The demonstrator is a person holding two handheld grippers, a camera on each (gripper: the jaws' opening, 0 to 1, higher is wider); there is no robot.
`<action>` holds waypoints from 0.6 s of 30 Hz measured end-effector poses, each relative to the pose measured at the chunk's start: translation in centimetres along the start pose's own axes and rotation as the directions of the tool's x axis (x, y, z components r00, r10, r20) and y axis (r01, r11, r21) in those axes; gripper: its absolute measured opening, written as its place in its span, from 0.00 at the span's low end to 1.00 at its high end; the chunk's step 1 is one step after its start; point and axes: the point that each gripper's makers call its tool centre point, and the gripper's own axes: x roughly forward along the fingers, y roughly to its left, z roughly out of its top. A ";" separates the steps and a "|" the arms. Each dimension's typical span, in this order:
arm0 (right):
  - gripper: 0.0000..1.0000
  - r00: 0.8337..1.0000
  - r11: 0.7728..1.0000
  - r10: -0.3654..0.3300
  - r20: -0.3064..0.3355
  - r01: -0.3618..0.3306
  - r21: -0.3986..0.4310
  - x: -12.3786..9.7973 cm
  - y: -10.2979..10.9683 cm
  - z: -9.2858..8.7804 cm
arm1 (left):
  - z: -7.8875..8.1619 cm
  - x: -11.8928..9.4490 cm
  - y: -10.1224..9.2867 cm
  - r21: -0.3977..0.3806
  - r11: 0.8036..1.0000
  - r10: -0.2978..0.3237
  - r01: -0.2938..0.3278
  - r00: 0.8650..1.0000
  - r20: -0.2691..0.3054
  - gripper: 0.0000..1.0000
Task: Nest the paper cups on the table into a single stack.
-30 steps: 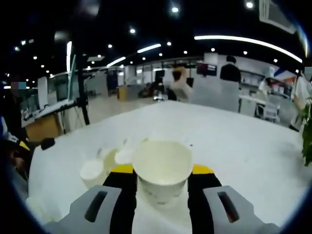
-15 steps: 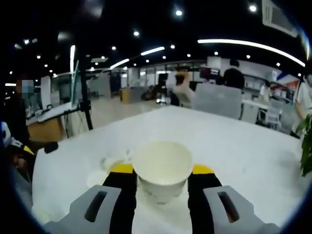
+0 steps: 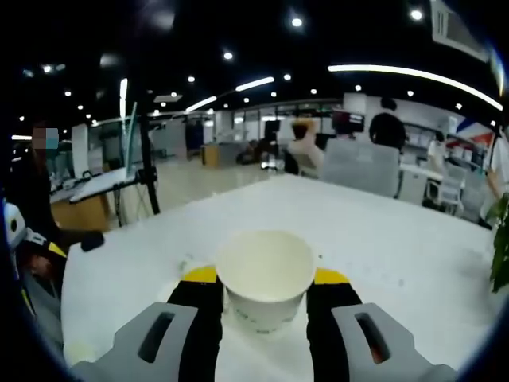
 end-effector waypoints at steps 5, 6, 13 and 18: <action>0.38 1.000 1.000 0.013 0.004 -0.013 -0.001 -0.8 0.8 0.2 | 0.0 0.0 -0.1 -0.002 1.000 -0.004 0.004 1.000 0.001 0.99; 0.38 1.000 1.000 0.016 0.005 -0.016 -0.002 -1.0 1.0 0.2 | 0.0 0.0 -0.1 -0.006 1.000 -0.004 0.004 1.000 0.005 0.99; 0.38 0.999 0.999 0.035 0.025 -0.035 -0.001 -2.1 2.5 1.0 | -0.1 -0.1 -0.2 -0.016 1.000 -0.004 0.004 1.000 -0.005 0.99; 0.38 0.998 0.999 0.052 0.036 -0.052 -0.017 -2.6 3.5 1.7 | 0.0 -0.1 0.0 0.001 1.000 0.013 -0.013 1.000 -0.005 0.99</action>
